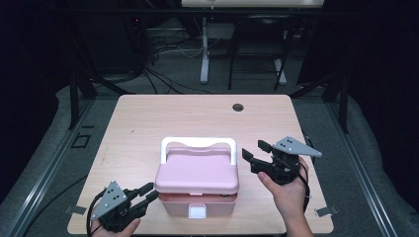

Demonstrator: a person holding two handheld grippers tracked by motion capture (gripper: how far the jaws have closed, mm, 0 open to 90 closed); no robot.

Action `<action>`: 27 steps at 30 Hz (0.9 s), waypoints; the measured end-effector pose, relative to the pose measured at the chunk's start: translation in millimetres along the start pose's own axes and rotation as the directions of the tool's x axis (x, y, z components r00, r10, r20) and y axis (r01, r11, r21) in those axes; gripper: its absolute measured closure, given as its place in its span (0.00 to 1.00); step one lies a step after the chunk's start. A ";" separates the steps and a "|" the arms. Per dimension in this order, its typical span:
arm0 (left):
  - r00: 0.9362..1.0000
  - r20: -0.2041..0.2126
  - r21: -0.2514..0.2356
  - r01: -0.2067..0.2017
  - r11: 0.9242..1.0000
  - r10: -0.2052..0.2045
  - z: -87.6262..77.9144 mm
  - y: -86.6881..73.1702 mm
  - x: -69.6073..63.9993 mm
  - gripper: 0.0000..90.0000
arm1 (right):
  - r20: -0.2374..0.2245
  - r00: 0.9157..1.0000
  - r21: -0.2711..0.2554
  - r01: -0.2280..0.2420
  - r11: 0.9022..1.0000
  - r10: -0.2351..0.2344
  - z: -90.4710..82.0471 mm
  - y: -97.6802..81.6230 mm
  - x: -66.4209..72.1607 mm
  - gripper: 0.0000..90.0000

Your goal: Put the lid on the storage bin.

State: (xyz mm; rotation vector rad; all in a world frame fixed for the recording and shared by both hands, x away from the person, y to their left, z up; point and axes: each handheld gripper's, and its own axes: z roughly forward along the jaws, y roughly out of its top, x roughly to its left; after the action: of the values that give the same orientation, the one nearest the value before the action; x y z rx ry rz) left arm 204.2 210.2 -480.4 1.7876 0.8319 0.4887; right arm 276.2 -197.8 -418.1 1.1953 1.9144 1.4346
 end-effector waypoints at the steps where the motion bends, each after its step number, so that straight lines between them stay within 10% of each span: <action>1: 1.000 0.000 0.005 -0.003 1.000 0.003 -0.1 -0.3 -0.1 0.77 | 0.001 1.000 0.000 -0.001 1.000 0.001 0.0 -0.1 -0.2 0.42; 27: 1.000 0.010 0.023 0.008 1.000 -0.009 1.7 -8.7 -1.5 0.78 | -0.002 1.000 0.007 0.002 1.000 -0.002 2.2 -2.5 1.4 0.42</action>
State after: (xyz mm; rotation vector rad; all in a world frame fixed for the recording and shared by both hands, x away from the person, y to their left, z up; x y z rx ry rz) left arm 201.8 209.7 -489.0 1.8057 0.8405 0.4656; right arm 276.3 -195.6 -421.0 1.1955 1.9225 1.4298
